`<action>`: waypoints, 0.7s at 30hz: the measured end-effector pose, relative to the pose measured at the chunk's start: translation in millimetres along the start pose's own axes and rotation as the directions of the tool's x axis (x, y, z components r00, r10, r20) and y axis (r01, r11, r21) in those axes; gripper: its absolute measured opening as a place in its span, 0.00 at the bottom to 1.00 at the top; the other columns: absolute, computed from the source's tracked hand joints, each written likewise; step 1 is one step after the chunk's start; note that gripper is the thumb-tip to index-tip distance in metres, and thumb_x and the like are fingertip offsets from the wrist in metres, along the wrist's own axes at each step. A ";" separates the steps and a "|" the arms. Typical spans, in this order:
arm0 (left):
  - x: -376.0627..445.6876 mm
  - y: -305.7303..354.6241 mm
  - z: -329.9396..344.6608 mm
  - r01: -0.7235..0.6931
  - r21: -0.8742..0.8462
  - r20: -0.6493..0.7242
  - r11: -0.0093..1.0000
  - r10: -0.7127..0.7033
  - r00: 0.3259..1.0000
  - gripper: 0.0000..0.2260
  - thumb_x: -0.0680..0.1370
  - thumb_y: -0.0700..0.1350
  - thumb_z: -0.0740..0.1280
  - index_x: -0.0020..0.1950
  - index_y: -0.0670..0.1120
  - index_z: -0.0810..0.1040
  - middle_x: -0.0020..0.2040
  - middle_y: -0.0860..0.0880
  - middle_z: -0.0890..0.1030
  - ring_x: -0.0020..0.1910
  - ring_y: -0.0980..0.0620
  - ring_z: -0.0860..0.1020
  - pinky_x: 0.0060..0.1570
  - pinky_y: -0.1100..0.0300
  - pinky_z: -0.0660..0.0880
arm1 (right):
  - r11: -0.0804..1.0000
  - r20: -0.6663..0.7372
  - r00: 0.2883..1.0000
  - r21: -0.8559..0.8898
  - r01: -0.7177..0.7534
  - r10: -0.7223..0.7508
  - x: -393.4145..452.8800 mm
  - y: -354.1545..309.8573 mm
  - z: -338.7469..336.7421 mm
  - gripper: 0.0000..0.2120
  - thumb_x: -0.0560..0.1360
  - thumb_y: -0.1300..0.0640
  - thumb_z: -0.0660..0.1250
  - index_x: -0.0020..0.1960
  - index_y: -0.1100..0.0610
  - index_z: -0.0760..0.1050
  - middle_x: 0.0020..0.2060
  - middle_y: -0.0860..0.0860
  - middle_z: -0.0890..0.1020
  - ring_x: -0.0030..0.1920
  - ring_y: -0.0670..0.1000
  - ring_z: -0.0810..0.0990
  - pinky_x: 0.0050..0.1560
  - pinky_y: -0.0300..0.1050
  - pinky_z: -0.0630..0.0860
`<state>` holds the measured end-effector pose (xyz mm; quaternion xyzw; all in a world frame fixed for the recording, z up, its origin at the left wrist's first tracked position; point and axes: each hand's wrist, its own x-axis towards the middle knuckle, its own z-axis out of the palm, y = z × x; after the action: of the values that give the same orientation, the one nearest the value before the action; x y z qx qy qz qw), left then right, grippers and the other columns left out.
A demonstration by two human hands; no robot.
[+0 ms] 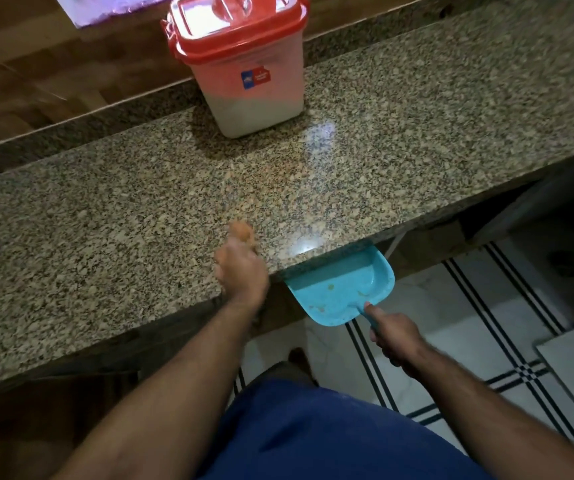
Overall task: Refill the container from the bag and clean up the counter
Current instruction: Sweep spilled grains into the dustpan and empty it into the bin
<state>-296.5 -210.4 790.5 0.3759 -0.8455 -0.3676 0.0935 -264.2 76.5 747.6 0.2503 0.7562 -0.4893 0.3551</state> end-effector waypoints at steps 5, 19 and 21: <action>-33.7 52.3 75.8 -0.338 -0.027 0.366 0.941 0.323 0.873 0.12 0.89 0.46 0.58 0.69 0.53 0.76 0.57 0.51 0.84 0.43 0.52 0.82 0.39 0.51 0.85 | 1.000 -0.021 1.000 -0.028 -0.004 0.003 10.9 -15.2 3.1 0.30 0.79 0.30 0.66 0.36 0.55 0.80 0.26 0.50 0.75 0.21 0.47 0.66 0.24 0.40 0.62; 31.2 137.9 126.4 -0.393 -0.022 0.384 0.919 0.371 0.845 0.12 0.87 0.40 0.55 0.65 0.44 0.76 0.54 0.44 0.82 0.50 0.43 0.83 0.52 0.45 0.84 | 0.992 -0.067 0.996 -0.102 -0.069 0.062 23.6 -24.8 -51.8 0.31 0.77 0.29 0.67 0.35 0.57 0.80 0.26 0.51 0.73 0.21 0.49 0.64 0.24 0.39 0.59; 7.3 140.0 137.1 -0.507 -0.075 0.493 0.858 0.474 0.729 0.13 0.86 0.34 0.57 0.63 0.43 0.80 0.54 0.46 0.83 0.50 0.50 0.83 0.57 0.61 0.81 | 0.990 -0.060 0.997 -0.128 -0.052 0.044 26.7 -24.6 -59.7 0.31 0.78 0.30 0.67 0.35 0.57 0.80 0.25 0.51 0.74 0.20 0.48 0.66 0.23 0.38 0.60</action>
<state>-440.4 -77.3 788.9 0.0350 -0.9208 -0.3858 -0.0449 -316.1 122.5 756.6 0.2587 0.7900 -0.4232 0.3604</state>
